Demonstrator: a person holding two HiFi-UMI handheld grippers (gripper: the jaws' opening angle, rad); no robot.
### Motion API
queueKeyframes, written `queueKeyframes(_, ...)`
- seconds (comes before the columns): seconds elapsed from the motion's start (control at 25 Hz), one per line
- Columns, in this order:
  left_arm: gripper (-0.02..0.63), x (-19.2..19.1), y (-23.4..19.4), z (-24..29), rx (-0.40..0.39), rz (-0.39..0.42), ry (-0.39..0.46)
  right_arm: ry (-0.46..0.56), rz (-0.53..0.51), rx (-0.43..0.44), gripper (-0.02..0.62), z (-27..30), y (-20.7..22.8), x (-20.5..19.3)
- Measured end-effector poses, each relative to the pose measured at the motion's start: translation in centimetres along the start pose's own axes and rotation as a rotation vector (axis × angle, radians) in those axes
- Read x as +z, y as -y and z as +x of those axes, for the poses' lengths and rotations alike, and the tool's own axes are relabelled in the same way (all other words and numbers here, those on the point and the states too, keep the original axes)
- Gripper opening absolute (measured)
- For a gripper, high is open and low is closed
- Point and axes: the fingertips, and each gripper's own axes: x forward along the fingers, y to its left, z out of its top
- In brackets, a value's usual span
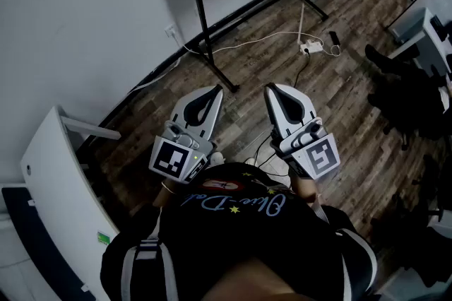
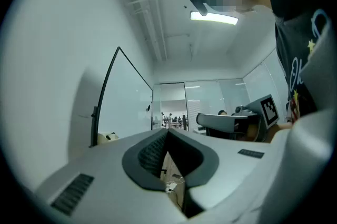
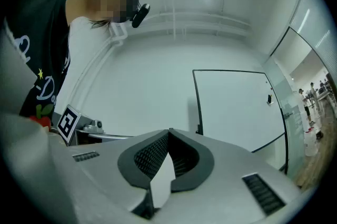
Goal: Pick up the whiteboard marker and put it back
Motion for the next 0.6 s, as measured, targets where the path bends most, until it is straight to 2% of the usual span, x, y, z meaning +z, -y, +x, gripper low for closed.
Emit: queueKeyframes(0.6,-0.002,-0.7,2.3,3.4,-0.01,0.017,-0.024,0.045,0.022,0.003,0.014,-2.0,3.4,0.3)
